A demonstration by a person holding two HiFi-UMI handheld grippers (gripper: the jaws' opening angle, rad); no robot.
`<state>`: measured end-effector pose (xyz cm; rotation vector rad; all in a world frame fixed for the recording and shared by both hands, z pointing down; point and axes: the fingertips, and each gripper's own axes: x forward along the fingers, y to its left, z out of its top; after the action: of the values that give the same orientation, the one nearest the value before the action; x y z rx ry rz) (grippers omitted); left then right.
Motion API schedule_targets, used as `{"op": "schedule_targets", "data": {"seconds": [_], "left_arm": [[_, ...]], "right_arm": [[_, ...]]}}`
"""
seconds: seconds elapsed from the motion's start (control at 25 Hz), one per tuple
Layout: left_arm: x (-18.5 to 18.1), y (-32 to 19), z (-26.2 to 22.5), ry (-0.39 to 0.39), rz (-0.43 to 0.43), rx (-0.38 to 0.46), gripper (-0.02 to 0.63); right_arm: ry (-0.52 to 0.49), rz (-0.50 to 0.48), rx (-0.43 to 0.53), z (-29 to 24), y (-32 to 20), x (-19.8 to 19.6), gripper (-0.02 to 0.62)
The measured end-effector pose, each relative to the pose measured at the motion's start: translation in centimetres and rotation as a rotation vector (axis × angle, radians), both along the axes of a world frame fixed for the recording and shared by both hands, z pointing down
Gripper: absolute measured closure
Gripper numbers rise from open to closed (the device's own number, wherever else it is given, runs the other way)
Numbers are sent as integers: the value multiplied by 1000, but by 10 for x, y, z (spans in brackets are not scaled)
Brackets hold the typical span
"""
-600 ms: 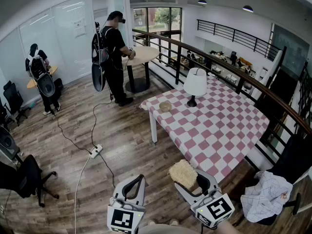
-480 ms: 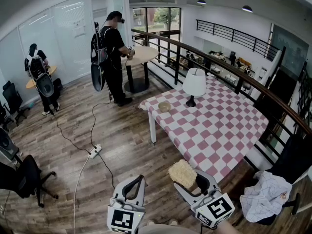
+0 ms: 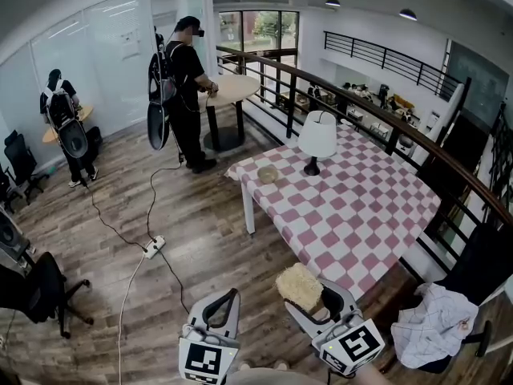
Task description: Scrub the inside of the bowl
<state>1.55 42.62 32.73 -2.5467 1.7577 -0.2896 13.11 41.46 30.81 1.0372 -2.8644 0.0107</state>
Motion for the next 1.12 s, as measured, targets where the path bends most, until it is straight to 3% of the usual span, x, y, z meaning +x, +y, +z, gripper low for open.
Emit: {"op": "schedule_targets", "data": {"seconds": [0.32,0.52,0.72,1.0,1.12], "left_arm": [[28,-11,9,-17,-4,-12,591],[39,-19,15,-55,-13,24,591],[52,-28,24,-40,-32,-7,591],[60,-50,38,-60,4,16,591],[53,-66,44,-32,-9,19,591]], "right_arm": [[6,3,-11,11,-14,29,327],[-12,-7,-30,22,-22,50,327],[-16,-7,-55,35,-32,67,327],[15,-7,-52,52,-57,66,327],[15,5,-51,60,-74,60,327]]}}
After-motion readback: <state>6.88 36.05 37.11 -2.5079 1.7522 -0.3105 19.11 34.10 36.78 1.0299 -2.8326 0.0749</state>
